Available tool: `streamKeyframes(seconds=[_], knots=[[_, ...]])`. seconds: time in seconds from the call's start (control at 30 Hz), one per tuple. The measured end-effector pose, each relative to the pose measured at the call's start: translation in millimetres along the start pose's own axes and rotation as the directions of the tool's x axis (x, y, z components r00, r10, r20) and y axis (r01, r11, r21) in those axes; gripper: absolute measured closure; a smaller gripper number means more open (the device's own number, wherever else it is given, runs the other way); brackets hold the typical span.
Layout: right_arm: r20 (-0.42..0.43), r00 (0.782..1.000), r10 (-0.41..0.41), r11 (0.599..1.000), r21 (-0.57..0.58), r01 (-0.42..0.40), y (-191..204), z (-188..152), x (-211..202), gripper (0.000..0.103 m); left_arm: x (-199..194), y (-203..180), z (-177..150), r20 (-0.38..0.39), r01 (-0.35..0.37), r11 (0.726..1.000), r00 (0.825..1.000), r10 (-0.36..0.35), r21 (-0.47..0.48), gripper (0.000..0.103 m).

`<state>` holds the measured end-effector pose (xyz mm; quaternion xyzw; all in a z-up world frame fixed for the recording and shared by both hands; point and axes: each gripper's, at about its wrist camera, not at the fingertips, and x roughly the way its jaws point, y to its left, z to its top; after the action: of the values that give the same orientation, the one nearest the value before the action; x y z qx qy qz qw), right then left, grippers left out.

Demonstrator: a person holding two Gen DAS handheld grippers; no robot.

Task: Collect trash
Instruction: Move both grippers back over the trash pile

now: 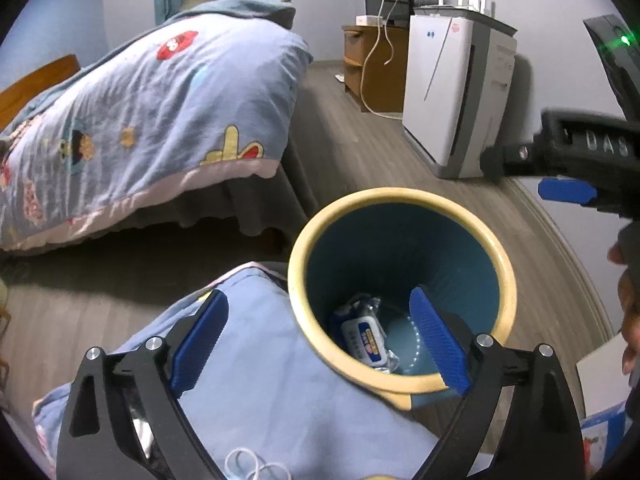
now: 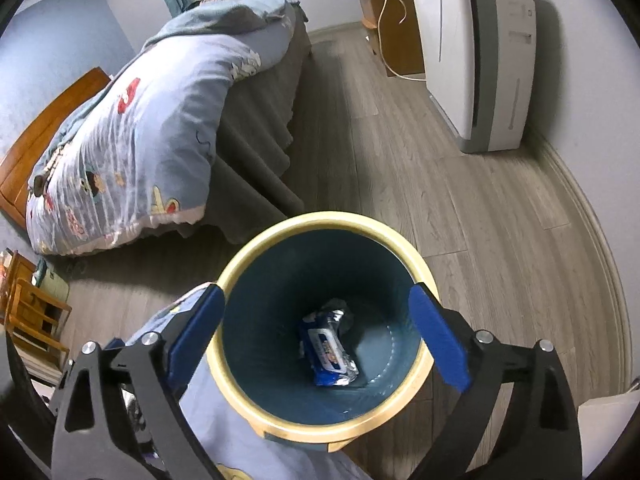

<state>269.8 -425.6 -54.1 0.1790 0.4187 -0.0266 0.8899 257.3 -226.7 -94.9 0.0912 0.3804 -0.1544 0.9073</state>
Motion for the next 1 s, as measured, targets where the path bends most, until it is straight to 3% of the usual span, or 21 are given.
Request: streamKeyframes(seconds=[0.33, 0.57, 0.77, 0.87, 1.0], knots=[[0.096, 0.995, 0.021, 0.997, -0.082, -0.013, 44, 2, -67, 0.006, -86, 26, -9, 0.080, -0.030, 0.999, 0.996, 0.031, -0.024, 0.009], [0.120, 0.988, 0.098, 0.977, -0.201, -0.073, 98, -19, -99, 0.006, -161, 83, -38, 0.109, -0.126, 0.988, 0.985, 0.134, -0.084, 0.007], [0.094, 0.982, 0.161, 0.957, -0.260, -0.131, 140, -46, -108, 0.006, -210, 147, -76, 0.105, -0.220, 0.954, 0.964, 0.245, -0.202, 0.006], [0.069, 0.980, 0.184, 0.948, -0.277, -0.158, 160, -63, -103, 0.006, -219, 177, -98, 0.089, -0.269, 0.926, 0.949, 0.301, -0.264, 0.006], [-0.004, 0.982, 0.191, 0.938, -0.295, -0.184, 180, -92, -77, 0.006, -215, 207, -120, 0.028, -0.292, 0.899, 0.948, 0.318, -0.327, 0.006]])
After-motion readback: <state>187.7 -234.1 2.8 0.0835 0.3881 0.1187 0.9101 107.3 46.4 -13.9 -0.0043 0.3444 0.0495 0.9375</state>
